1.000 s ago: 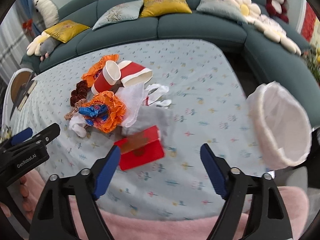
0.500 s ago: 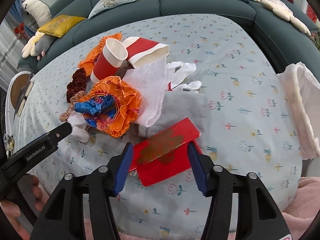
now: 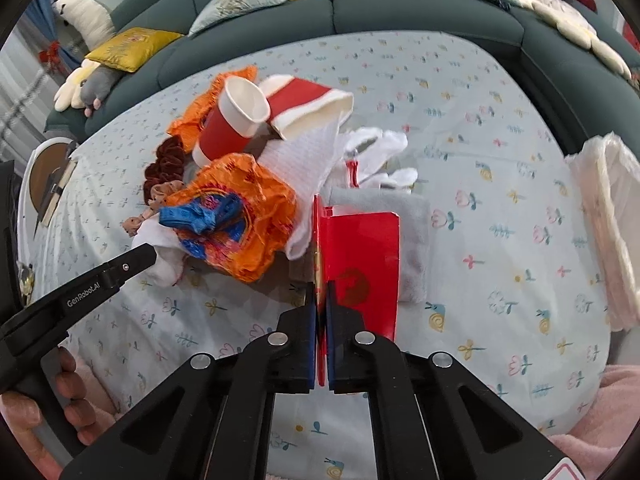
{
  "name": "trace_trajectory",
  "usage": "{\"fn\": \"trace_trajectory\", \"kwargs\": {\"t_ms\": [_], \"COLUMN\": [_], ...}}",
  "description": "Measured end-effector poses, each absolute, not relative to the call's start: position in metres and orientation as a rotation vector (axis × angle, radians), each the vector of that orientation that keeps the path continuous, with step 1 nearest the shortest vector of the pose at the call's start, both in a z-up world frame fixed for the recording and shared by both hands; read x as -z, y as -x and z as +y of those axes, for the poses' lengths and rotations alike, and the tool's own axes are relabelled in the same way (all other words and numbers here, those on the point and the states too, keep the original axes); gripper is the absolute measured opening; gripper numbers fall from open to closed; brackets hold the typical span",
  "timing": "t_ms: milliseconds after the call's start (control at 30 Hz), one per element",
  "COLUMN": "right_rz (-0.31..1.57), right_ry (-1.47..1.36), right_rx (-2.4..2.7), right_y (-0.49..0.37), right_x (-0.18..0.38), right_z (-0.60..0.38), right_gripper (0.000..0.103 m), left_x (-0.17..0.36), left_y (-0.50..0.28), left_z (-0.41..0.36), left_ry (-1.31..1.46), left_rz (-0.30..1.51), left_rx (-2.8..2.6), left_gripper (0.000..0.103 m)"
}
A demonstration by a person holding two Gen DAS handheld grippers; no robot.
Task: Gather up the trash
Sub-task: 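Carry the red envelope with the right gripper into the white bin and release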
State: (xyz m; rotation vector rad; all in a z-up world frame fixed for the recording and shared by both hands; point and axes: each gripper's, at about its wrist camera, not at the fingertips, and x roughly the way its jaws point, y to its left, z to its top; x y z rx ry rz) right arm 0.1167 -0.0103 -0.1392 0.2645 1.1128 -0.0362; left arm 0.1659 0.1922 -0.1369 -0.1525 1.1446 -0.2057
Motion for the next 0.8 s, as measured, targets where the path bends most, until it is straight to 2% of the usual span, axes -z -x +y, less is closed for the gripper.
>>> {"fn": "trace_trajectory", "kwargs": {"t_ms": [367,800], "right_rz": [0.993,0.857], "right_ry": [-0.279,-0.304], "right_rx": [0.014,0.073], "right_y": [-0.090,-0.041], "right_x": [0.086,0.037], "right_z": [-0.029,-0.089], "right_gripper": [0.003,0.003], "left_x": [0.082,0.024], "left_y": [-0.132,-0.093], "left_z": [0.153,0.069], "left_ry": [0.140,0.089], "left_rz": [1.069,0.981], "left_rx": [0.267,0.443], "left_gripper": [0.009,0.009]}}
